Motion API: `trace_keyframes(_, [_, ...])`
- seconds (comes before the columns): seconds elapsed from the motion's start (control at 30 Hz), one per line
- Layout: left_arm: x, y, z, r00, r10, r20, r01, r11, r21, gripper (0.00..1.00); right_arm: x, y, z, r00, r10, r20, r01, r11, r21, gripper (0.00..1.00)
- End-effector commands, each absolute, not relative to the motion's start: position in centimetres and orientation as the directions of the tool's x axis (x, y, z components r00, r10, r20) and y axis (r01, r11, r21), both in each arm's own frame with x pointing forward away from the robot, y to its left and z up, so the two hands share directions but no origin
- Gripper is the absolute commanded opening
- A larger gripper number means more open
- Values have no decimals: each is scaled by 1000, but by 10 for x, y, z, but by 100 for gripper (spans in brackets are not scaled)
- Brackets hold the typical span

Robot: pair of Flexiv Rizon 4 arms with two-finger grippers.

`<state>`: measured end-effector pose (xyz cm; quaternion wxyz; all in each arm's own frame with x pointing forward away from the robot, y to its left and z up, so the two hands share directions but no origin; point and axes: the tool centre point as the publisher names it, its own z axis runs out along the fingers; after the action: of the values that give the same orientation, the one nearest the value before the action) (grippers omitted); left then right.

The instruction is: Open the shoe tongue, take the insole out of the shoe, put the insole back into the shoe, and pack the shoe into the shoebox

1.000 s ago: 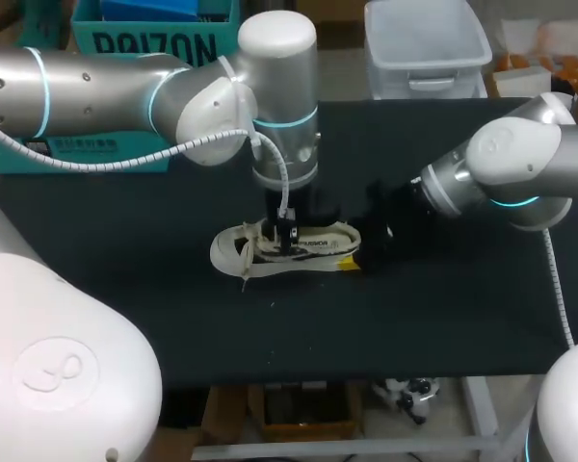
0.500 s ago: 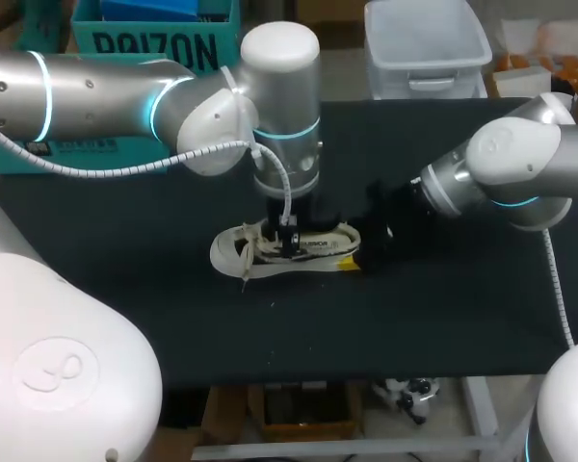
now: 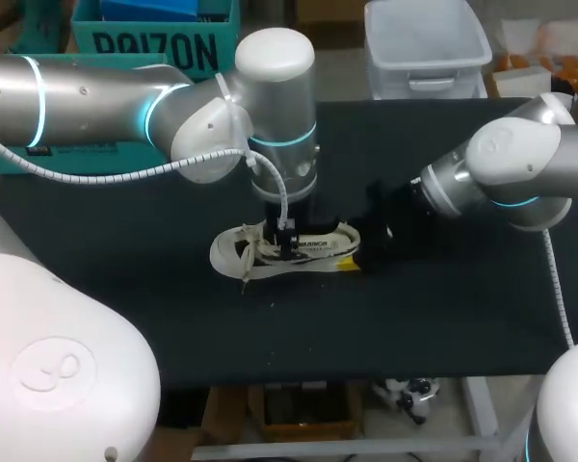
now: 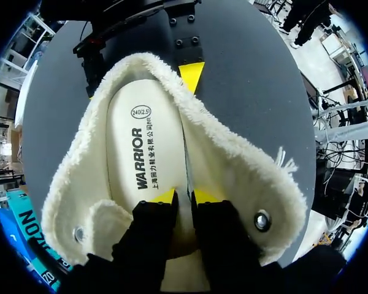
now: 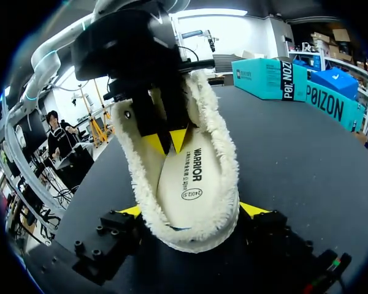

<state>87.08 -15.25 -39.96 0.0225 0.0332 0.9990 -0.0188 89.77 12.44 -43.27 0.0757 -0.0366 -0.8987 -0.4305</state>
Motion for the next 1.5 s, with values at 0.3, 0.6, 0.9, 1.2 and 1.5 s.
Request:
trace_keyframes(0.3, [862,-152,-441,-993,66,-96,67,998,-11,24,899,127,-445,-986,1,168,131,624,770,0])
trace_keyframes(0.6, [886,-154,-457,-994,53,-100,54,998,-10,20,899,127,-445,-986,1,168,131,624,770,0])
trace_keyframes(0.9, [896,-155,-471,-983,96,-155,96,995,9,22,899,127,-445,-986,1,168,131,624,770,0])
trace_keyframes(1.2, [916,-160,-470,-964,104,-245,103,995,13,20,899,127,-445,-986,1,168,131,624,770,0])
trace_keyframes(1.5, [935,-168,-469,-951,100,-293,104,995,1,21,899,127,-445,-986,1,168,131,624,770,0])
